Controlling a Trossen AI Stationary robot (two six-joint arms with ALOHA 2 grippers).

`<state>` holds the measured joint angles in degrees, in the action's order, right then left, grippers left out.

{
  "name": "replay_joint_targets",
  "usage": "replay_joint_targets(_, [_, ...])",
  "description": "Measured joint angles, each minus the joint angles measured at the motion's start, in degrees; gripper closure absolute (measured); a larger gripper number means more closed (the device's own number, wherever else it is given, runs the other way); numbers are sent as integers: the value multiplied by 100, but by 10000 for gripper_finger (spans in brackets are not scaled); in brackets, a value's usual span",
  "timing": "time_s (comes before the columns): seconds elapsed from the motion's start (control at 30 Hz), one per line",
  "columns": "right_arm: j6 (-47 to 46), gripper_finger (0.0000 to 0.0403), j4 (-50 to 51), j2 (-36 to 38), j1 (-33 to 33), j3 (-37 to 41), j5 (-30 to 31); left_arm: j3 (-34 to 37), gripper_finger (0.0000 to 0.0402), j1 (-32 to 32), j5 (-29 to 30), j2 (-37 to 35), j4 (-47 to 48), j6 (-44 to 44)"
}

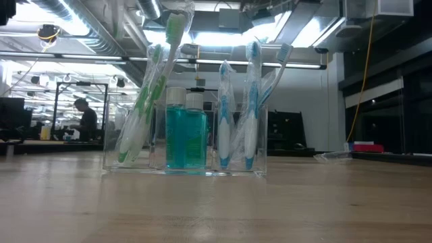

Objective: Pick & Place toothbrushing station
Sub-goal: Put the green toothbrush into the transparent organizer

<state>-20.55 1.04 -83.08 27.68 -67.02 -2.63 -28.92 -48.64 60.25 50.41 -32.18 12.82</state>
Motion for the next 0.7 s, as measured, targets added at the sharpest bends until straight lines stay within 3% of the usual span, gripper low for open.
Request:
replay_joint_targets(0.4, [475,179,583,332,235,0,1338,436,396,598,-135,1163,-466,-1332])
replay_joint_targets(0.7, [451,179,693,332,342,0,1504,436,396,979,-446,2249,-1163,-1799])
